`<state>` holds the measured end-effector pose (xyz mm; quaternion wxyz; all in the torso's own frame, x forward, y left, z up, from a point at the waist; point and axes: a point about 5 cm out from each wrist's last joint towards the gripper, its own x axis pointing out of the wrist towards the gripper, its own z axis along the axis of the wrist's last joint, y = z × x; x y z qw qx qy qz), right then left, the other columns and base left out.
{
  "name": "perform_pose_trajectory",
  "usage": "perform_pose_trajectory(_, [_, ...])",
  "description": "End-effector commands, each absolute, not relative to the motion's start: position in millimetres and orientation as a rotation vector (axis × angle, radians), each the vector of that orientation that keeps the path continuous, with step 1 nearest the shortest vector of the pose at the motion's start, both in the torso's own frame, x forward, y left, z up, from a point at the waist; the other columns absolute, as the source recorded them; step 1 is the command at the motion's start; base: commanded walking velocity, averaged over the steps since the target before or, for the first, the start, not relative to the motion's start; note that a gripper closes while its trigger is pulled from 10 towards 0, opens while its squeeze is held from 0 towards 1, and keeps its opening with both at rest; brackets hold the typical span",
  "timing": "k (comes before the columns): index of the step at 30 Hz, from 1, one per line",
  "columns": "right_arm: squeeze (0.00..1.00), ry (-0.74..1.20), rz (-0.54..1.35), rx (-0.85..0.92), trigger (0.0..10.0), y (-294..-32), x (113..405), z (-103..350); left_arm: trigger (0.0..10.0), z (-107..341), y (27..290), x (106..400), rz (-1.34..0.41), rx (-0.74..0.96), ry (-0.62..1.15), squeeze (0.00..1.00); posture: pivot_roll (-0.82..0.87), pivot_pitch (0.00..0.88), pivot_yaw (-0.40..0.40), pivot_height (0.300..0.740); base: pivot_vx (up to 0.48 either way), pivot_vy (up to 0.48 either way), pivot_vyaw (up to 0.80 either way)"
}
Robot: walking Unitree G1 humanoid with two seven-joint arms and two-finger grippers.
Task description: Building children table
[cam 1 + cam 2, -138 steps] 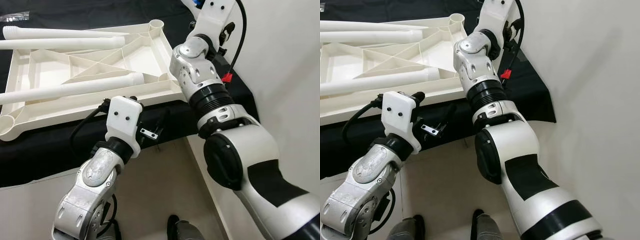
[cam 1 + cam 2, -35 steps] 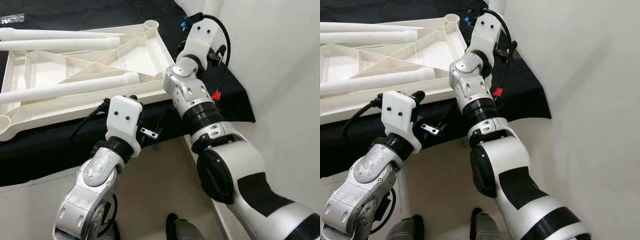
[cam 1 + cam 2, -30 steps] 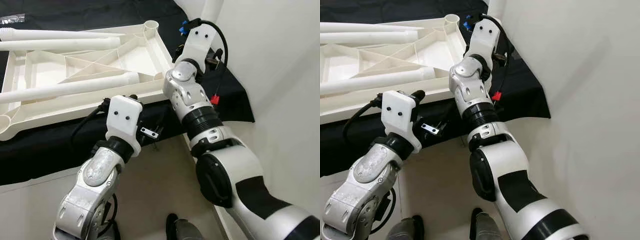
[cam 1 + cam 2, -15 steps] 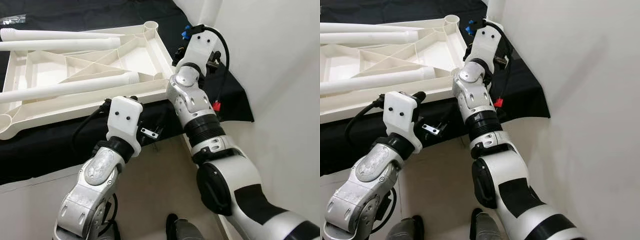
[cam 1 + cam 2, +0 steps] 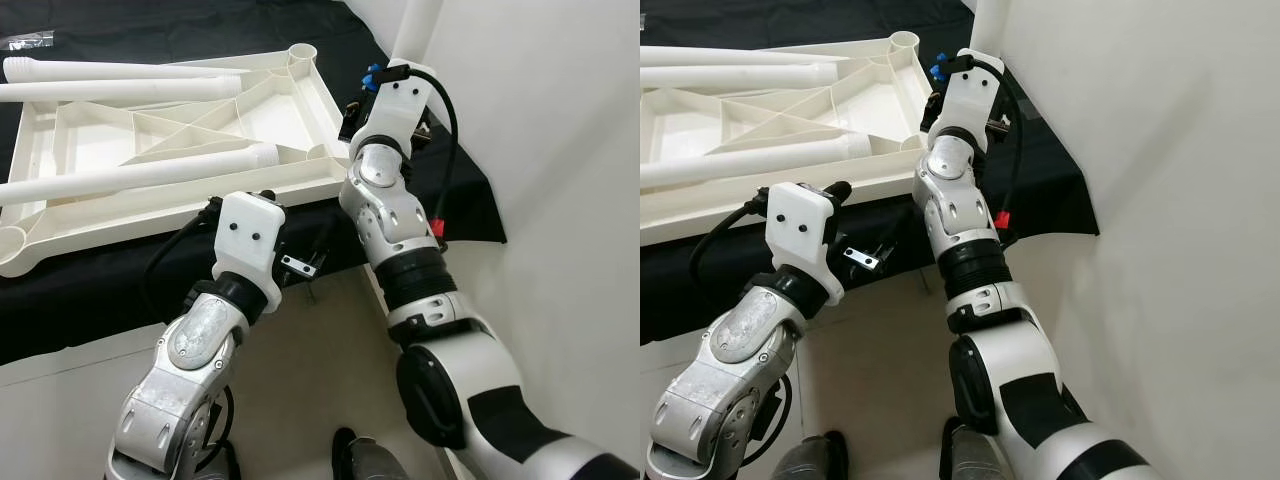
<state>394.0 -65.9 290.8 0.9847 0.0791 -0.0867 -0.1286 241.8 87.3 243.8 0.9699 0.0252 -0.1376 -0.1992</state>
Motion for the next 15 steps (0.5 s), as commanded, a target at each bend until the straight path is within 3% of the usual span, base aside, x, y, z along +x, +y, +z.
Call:
perform_pose_trajectory(1, [1.00, -0.160, -0.247, 0.156, 10.0, -67.5, 392.9, 286.7, 10.0, 241.3, 87.6, 242.3, -0.404, 0.055, -0.271, 0.00, 0.06, 0.249, -0.091, 0.740, 0.000, 0.000, 0.00])
perform_pose_trajectory(15, [1.00, -0.147, -0.189, 0.154, 10.0, -74.9, 390.6, 282.6, 10.0, 241.4, 87.7, 243.5, -0.401, 0.057, -0.274, 0.00, 0.06, 0.247, -0.093, 0.740, 0.000, 0.000, 0.00])
